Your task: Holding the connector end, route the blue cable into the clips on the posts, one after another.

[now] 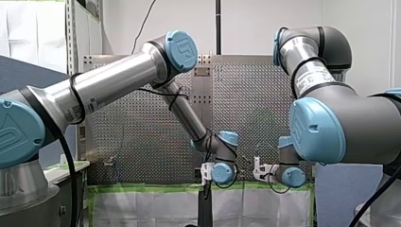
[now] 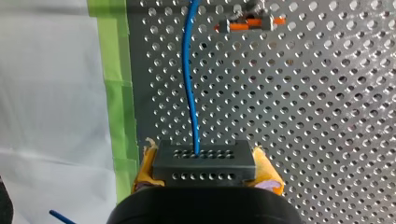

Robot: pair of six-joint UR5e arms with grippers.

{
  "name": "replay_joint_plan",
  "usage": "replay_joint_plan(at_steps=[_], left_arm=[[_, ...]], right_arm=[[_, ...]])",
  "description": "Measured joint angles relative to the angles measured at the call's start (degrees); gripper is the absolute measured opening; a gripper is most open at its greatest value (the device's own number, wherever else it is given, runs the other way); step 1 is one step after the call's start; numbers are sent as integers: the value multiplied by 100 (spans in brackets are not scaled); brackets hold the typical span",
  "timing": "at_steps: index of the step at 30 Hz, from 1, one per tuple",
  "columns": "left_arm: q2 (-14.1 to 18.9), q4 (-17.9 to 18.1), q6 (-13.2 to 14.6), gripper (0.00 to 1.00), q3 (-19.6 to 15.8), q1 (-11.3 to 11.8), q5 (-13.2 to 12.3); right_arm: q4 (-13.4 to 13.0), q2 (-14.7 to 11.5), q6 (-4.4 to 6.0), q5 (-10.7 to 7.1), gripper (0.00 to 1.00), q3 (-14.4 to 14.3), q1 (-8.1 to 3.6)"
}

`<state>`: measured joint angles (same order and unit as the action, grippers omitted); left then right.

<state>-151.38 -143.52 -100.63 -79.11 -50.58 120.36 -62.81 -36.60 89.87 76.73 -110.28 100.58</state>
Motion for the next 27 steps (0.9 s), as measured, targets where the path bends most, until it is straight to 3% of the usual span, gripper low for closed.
replay_joint_plan(at_steps=[5, 14, 21, 27], left_arm=[[-226, -43, -38, 0, 313, -34, 141], [-297, -89, -45, 0, 783, -50, 258], [-582, -344, -42, 0, 1128, -16, 264], [-765, -511, -52, 0, 1454, -2, 240]], right_arm=[[92, -100, -15, -76, 0, 5, -98], [104, -116, 149, -223, 0, 17, -268], [251, -118, 73, -283, 0, 99, -316], [328, -117, 85, -292, 0, 214, -362]])
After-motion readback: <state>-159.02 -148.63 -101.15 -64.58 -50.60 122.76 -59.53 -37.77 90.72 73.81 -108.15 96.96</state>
